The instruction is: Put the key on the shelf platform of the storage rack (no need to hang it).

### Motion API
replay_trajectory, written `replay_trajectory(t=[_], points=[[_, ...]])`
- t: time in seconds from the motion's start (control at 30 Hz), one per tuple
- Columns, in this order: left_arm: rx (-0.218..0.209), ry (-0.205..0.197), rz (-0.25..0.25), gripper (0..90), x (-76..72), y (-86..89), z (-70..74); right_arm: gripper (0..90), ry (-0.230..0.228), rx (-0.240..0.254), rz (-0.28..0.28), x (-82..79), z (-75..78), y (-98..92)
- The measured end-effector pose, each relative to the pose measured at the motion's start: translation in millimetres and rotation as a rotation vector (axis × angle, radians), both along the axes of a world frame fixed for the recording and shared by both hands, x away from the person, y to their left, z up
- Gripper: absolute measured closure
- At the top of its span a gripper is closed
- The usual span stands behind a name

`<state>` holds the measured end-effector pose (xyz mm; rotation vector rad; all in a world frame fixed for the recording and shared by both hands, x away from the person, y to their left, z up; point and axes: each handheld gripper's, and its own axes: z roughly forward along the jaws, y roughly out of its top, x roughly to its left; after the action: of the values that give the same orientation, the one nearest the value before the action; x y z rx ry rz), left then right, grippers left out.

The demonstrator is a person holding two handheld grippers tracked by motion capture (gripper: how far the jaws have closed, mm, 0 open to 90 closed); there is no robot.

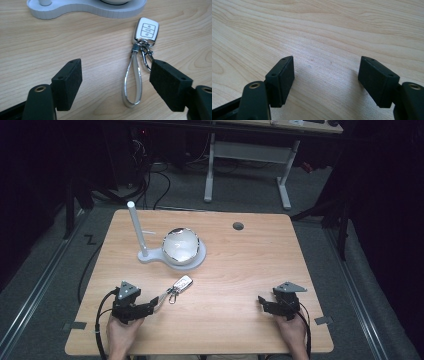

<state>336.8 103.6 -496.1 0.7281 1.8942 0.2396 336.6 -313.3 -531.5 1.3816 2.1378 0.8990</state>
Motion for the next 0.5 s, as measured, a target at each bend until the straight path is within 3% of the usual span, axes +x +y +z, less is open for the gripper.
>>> replay_trajectory(t=[0.5], points=[[0.033,0.017,-0.055,28.3,0.8,-22.0,-2.8,29.5,0.000,0.000,0.000,0.0,0.0,0.0]])
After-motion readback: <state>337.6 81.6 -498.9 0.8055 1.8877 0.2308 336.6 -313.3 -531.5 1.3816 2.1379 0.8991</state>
